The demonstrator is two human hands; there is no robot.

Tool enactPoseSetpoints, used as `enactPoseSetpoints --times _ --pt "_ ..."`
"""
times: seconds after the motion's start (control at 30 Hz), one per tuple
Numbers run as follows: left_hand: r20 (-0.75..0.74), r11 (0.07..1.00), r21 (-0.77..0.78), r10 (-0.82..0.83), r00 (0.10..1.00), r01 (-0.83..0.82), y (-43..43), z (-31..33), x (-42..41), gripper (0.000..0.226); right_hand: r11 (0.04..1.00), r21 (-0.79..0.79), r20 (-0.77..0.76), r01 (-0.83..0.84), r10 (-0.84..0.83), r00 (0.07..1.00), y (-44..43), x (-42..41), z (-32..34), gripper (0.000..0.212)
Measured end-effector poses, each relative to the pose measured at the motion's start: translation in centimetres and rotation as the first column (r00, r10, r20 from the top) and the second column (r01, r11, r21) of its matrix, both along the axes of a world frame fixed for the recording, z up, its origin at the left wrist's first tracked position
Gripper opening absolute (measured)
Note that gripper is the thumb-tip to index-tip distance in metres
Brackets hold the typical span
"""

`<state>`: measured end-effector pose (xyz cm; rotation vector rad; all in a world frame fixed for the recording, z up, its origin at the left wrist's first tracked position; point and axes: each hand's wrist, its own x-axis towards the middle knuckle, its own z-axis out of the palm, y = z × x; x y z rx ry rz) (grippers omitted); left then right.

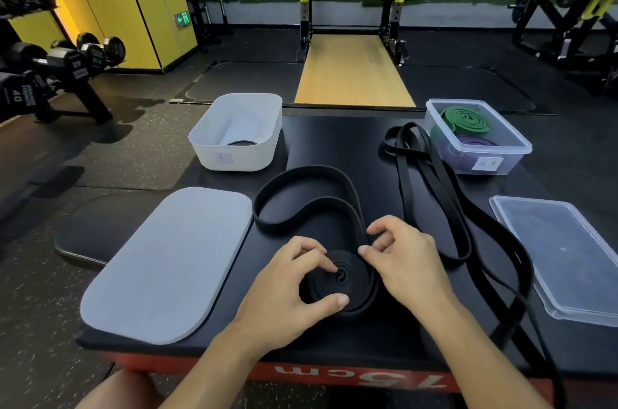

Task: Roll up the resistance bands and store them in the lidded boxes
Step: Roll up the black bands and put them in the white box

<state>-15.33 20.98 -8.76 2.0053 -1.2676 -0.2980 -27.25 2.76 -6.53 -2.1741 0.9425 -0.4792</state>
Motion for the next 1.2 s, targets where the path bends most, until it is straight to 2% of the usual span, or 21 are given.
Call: enactPoseSetpoints --times 0.1,0.23,0.4,0.5,0.67,0.73,1.0,1.2 --pt "-0.033 1.0 -0.006 -0.016 0.999 0.016 0.0 -0.1 0.2 0.031 0.996 -0.084 0.053 0.042 -0.037 0.998 0.1 0.1 -0.1 0.017" --pt "-0.042 0.999 0.007 -0.036 0.998 0.037 -0.1 -0.1 0.5 0.031 0.969 -0.245 0.078 0.023 -0.004 0.997 1.5 1.2 -0.9 0.016" --pt "-0.063 1.0 -0.012 -0.016 0.998 0.016 0.1 -0.1 0.2 0.029 0.951 -0.303 0.123 -0.053 0.094 0.988 1.4 0.3 -2.2 0.003" --pt "-0.074 1.0 -0.018 -0.003 0.997 0.002 0.0 -0.1 0.2 0.03 0.92 -0.389 0.099 -0.05 0.095 0.991 1.8 -1.4 -3.0 0.016" --pt "-0.081 1.0 -0.023 -0.007 0.997 0.005 0.1 -0.2 0.3 0.03 0.961 -0.248 0.152 -0.121 0.162 0.975 1.9 -1.7 -3.1 0.028" --pt "-0.086 0.999 -0.031 -0.015 0.996 0.012 0.1 -0.2 0.4 0.029 0.985 -0.146 0.174 -0.094 0.119 0.978 1.8 -1.4 -3.1 0.028" --pt "-0.084 1.0 -0.031 -0.007 0.996 0.004 0.0 -0.2 0.3 0.03 0.995 0.062 0.238 -0.075 0.058 0.969 1.7 -2.0 -2.8 0.014" --pt "-0.107 0.999 -0.048 -0.001 0.994 -0.004 0.1 0.0 0.3 0.03 0.978 0.073 0.171 -0.197 0.182 0.968 1.3 -2.2 -2.2 0.04"
